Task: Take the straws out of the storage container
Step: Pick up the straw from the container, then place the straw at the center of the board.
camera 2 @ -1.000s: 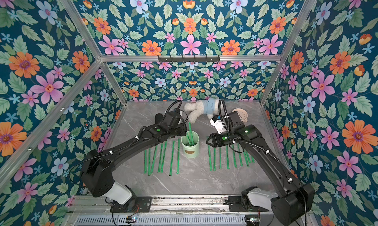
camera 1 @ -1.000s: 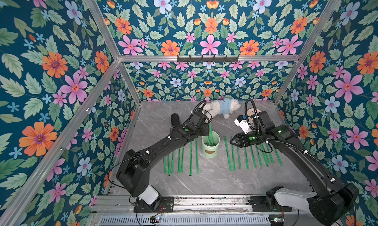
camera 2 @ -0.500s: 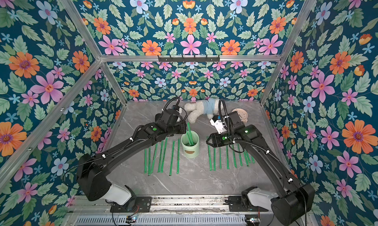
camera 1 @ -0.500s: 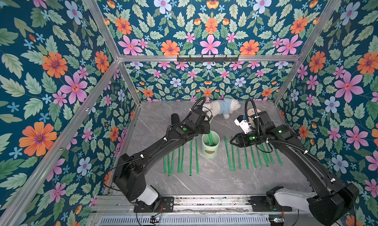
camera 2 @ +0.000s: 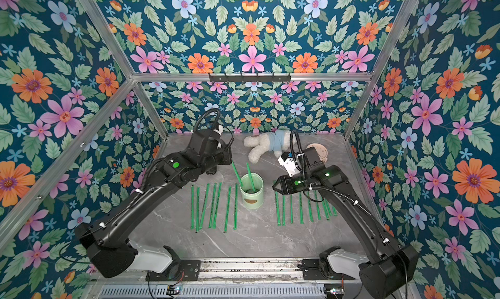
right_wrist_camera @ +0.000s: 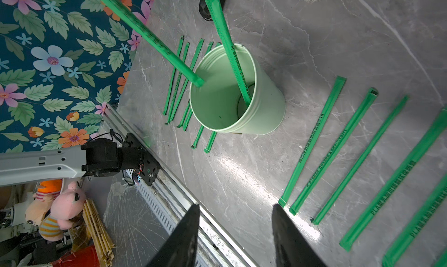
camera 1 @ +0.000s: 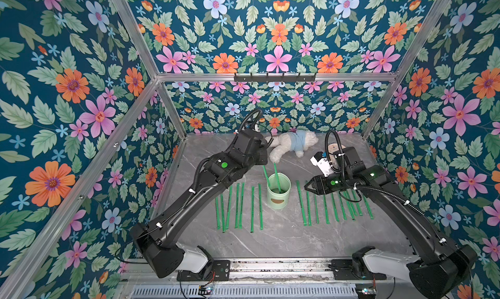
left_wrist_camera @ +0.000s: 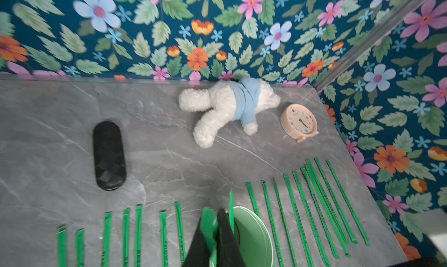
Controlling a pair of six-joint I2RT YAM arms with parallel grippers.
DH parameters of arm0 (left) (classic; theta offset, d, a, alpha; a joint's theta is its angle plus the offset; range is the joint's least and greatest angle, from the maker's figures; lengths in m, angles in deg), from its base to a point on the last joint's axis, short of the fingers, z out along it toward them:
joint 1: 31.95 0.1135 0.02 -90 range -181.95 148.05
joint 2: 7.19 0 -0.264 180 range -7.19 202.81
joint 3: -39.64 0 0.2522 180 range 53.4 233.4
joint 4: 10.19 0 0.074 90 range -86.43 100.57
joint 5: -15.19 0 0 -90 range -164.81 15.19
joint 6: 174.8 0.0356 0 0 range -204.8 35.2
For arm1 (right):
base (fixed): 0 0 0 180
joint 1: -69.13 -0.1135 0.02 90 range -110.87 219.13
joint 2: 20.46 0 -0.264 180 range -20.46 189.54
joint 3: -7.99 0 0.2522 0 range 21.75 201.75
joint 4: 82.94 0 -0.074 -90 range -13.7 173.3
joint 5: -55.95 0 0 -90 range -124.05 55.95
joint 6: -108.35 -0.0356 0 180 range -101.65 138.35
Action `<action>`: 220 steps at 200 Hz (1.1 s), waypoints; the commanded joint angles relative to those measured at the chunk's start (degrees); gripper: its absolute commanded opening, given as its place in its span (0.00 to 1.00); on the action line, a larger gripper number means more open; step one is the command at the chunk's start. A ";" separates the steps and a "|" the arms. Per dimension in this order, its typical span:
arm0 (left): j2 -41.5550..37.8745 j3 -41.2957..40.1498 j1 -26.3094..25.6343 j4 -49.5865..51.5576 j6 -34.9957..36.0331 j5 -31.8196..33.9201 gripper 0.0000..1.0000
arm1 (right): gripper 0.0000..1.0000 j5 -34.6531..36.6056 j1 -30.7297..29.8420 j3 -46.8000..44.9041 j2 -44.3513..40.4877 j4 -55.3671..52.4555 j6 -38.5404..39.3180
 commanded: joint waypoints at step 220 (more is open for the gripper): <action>23.59 -6.94 28.61 25.39 2.34 12.10 0.09 | 0.50 0.23 0.04 -0.30 -0.20 0.60 0.05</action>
